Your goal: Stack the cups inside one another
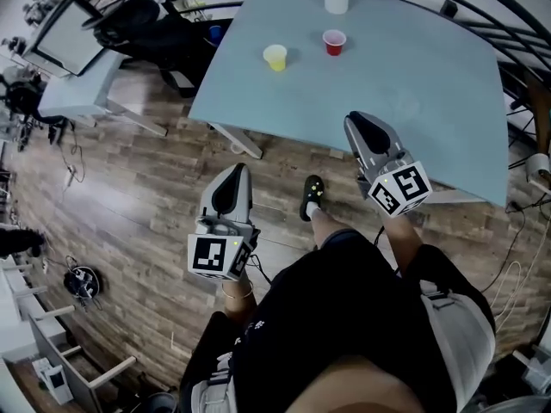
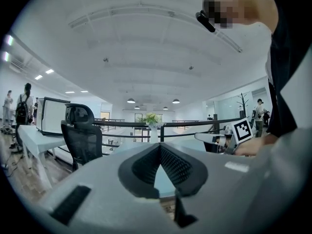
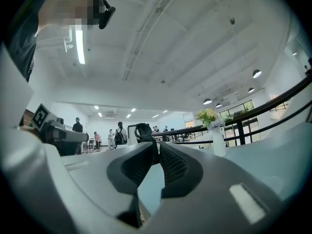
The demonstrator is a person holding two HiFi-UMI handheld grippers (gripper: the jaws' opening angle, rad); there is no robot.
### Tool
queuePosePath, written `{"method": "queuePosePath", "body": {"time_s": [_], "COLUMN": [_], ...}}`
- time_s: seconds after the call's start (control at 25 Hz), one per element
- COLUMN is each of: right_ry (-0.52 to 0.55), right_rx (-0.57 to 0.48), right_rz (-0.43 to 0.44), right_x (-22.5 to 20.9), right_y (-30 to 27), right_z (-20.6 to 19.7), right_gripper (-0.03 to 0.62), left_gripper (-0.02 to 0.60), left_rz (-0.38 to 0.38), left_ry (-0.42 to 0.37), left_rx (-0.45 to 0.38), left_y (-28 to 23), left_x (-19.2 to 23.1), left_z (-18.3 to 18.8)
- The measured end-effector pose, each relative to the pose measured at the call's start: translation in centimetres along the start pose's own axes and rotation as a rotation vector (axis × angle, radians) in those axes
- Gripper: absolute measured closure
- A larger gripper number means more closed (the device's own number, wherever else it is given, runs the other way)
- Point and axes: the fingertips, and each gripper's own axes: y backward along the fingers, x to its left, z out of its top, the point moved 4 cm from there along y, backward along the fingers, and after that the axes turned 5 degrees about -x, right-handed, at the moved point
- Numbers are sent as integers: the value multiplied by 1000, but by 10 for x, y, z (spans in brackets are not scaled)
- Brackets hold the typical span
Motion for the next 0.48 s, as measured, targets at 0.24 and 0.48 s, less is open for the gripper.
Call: {"method": "queuePosePath", "body": {"time_s": [0.24,0.48], "right_ry": [-1,10], "right_rx": [16,18], "right_rz": [-56,-92], "right_x": [-25,-51], "right_y": [-37,-68], "right_z": [-13,-21], "right_gripper": [560,551], "left_gripper": [589,589], "left_rz": [-26,-33], "left_ry": [3,13], "left_rx": [7,13], "left_y": [-38,-75], "left_x": [35,62], "left_z": [-2,-5]}}
